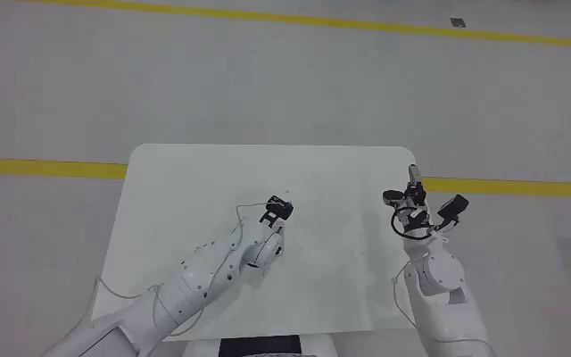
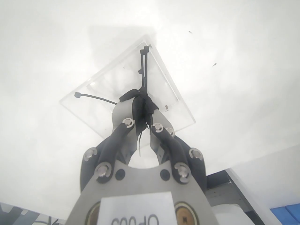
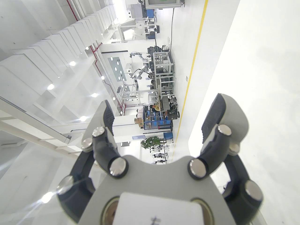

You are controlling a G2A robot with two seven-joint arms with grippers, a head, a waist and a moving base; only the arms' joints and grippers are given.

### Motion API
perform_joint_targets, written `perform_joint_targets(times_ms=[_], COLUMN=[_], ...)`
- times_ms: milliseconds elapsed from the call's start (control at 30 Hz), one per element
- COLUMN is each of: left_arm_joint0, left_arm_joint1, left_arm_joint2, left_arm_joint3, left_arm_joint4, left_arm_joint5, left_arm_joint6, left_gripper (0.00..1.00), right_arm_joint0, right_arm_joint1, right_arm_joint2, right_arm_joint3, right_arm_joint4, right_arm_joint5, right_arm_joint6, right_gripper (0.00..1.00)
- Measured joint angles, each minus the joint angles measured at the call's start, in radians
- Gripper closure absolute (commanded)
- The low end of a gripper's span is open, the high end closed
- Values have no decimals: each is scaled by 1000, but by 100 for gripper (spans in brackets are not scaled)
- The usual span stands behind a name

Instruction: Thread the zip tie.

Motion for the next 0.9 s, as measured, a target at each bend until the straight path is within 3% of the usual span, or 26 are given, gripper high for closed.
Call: perform_joint_targets(times_ms=[100, 300, 467, 900], left_arm_joint0=[6, 36, 61, 94], left_arm_joint1=[4, 19, 33, 49], left_arm_joint2=[-7, -28, -38, -64], left_arm_joint3=[-21, -102, -166, -247], left_arm_joint4=[9, 49, 93, 130], left_arm_joint5=[5, 9, -4, -34], left_arm_joint6=[-3, -38, -98, -158], left_gripper=[100, 100, 100, 100], right_arm_joint0=[0, 0, 0, 0], right_arm_joint1=[0, 0, 0, 0], right_arm_joint2=[0, 0, 0, 0], right_arm_joint3=[0, 0, 0, 0], right_arm_joint4=[0, 0, 0, 0], right_arm_joint5=[0, 0, 0, 0], right_arm_joint6=[0, 0, 0, 0], right_gripper=[0, 0, 0, 0])
